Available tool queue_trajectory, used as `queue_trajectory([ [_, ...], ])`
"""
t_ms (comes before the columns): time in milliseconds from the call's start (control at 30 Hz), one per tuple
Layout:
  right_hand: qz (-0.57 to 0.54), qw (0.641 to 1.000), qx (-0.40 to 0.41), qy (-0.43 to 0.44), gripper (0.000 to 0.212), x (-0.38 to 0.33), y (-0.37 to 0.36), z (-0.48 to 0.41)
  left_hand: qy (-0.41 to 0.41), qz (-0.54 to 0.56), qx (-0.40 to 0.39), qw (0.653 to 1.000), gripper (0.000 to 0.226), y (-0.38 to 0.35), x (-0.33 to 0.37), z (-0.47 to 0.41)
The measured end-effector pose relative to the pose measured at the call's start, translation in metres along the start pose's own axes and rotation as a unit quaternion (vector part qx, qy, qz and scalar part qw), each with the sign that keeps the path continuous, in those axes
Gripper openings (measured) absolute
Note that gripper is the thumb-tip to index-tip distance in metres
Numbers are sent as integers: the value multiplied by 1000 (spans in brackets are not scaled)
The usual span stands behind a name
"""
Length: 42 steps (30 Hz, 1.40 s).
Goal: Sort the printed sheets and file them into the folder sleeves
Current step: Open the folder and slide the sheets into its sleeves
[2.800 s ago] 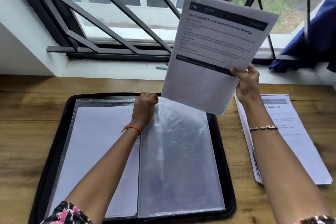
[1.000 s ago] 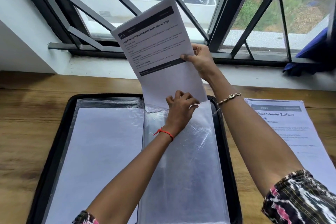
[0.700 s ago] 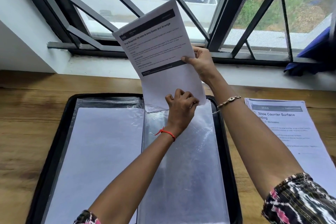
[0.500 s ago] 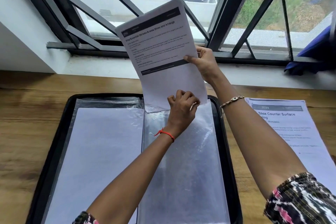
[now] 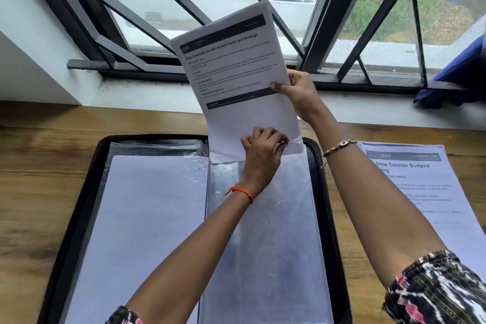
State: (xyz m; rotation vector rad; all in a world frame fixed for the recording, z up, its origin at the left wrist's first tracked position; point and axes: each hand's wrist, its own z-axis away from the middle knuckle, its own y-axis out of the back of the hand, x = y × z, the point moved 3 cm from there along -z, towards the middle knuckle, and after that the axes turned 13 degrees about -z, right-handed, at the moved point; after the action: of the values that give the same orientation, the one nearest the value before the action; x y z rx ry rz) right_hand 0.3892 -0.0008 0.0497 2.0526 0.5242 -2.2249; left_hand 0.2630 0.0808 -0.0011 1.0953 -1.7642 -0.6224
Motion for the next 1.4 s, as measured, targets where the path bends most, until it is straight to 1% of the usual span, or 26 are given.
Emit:
queue_trajectory([
  [67, 10, 1000, 12, -27, 19, 2, 6, 3, -3, -2, -3, 1000, 6, 1, 1, 0],
  [133, 43, 995, 10, -84, 17, 8, 11, 6, -6, -4, -7, 1000, 6, 1, 0, -1],
  [233, 120, 975, -5, -184, 22, 18, 22, 15, -9, 1, -20, 1000, 6, 2, 0, 1],
  [300, 161, 959, -13, -232, 21, 20, 29, 23, -11, 7, -29, 1000, 6, 2, 2, 3],
  [367, 174, 945, -44, -274, 27, 22, 31, 32, -13, 10, -34, 999, 6, 2, 3, 4],
  [433, 189, 925, -106, -313, 36, 22, 28, 42, -23, 14, -42, 999, 6, 3, 6, 6],
  [500, 188, 909, -147, -340, 39, 22, 26, 49, -33, 32, -56, 997, 8, 4, 8, 8],
  [567, 182, 912, -142, -340, 36, 21, 25, 50, -26, 44, -74, 996, 15, 6, 5, 12],
  [600, 170, 923, -118, -324, 34, 21, 26, 48, -24, 36, -75, 996, 20, 6, 2, 17],
  [633, 147, 941, -76, -296, 34, 21, 27, 45, -23, 17, -72, 997, 24, 6, -1, 22],
  [700, 106, 971, 27, -211, 34, 21, 31, 36, -19, -36, -67, 997, 30, 5, -10, 33],
  [733, 103, 978, 69, -167, 32, 21, 32, 33, -10, -70, -83, 994, 37, 5, -13, 39],
  [800, 133, 979, 111, -108, 30, 23, 31, 26, 9, -138, -175, 975, 69, -1, -20, 53],
  [833, 151, 977, 117, -92, 29, 24, 29, 24, 13, -160, -218, 963, 80, -5, -22, 59],
  [867, 170, 974, 123, -84, 28, 27, 29, 21, 11, -174, -232, 957, 85, -9, -25, 65],
  [933, 212, 964, 132, -90, 27, 31, 29, 18, 4, -190, -225, 956, 87, -10, -28, 68],
  [1000, 269, 947, 123, -127, 23, 35, 31, 16, 5, -189, -251, 949, 90, -16, -32, 71],
  [1100, 343, 914, 66, -204, 14, 35, 33, 22, 4, -191, -236, 953, 91, -19, -33, 75],
  [1133, 354, 905, 47, -230, 4, 33, 34, 27, 5, -190, -233, 954, 93, -19, -33, 74],
  [1167, 358, 899, 31, -252, 5, 31, 34, 31, 4, -189, -238, 953, 96, -19, -32, 74],
  [1233, 366, 888, 7, -278, 15, 28, 37, 34, 9, -184, -262, 947, 99, -19, -30, 74],
  [1267, 372, 885, 1, -280, 15, 27, 38, 35, 11, -181, -267, 946, 98, -19, -30, 74],
  [1300, 378, 884, 0, -275, 13, 27, 38, 35, 11, -178, -266, 948, 96, -19, -29, 74],
  [1333, 375, 890, 2, -260, 16, 29, 38, 33, 10, -178, -262, 948, 93, -19, -29, 75],
  [1400, 356, 910, 28, -208, 43, 33, 35, 30, 20, -188, -270, 944, 87, -19, -30, 76],
])
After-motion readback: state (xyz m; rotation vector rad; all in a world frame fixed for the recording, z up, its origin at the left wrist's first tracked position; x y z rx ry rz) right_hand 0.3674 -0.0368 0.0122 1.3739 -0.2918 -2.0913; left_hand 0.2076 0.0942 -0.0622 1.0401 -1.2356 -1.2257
